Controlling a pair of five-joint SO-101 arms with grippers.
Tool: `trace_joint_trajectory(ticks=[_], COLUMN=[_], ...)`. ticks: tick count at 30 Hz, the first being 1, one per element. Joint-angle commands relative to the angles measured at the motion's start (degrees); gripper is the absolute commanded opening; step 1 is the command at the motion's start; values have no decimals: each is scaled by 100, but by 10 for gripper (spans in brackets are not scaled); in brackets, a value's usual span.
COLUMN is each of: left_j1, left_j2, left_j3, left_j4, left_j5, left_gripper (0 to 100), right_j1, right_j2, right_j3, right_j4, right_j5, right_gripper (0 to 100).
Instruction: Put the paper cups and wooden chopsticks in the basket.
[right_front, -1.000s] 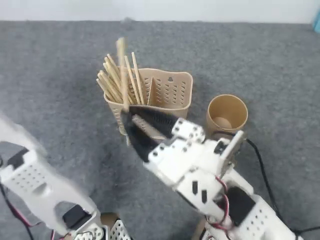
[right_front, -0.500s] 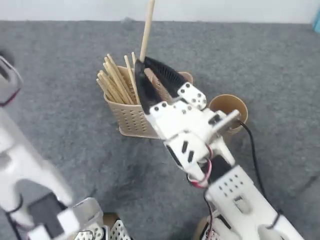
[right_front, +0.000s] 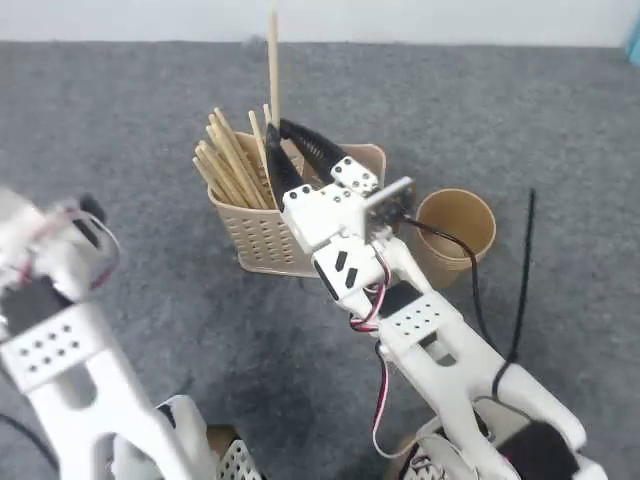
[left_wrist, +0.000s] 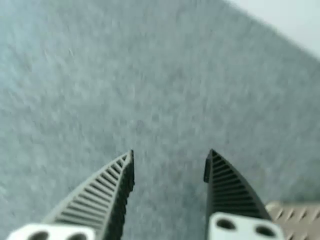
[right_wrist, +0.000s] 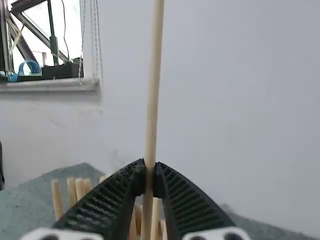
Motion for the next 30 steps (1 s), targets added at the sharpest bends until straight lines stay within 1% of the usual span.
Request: trace_joint_trajectory(ticks=[1,4,6,10,12,14,16,19,21,22,25,28,30], left_j1=[62,114,149,378,554,712,826,1196,1424,1477,1538,1538,1538], left_j2=[-818,-1257,-1547,-2075,-2330,-2593,-2875,-3218,-3376,-3464,-3543,-3552,-3552], left_j3=[1640,2185,2492,3178,3688,4110,4277,4488,4637,4655,4664,4664,4673], left_j4=[-870,-853,-879,-905,-1169,-1582,-1767,-1741,-1679,-1582,-1459,-1459,-1459], left_j5=[35,18,-167,-721,-923,-1029,-1037,-1037,-1046,-1046,-1204,-1424,-1477], left_gripper=[221,221,221,221,221,221,221,221,220,220,167,85,65], right_j1=[57,-110,-189,-242,-242,-242,-224,-189,31,163,734,1270,1736], right_j2=[75,-13,-198,-787,-1305,-1965,-2765,-3987,-4664,-4927,-5156,-4822,-4444], right_j3=[-484,-607,-651,-703,-703,-712,-712,-914,-1266,-1486,-2312,-3033,-3402], right_j4=[374,884,1191,1701,2202,3020,4057,5965,7248,7802,9182,10237,10703], right_j5=[62,62,62,62,62,62,62,62,-9,-185,-695,-738,-738], right_gripper=[37,129,169,173,173,173,173,173,173,173,173,173,173])
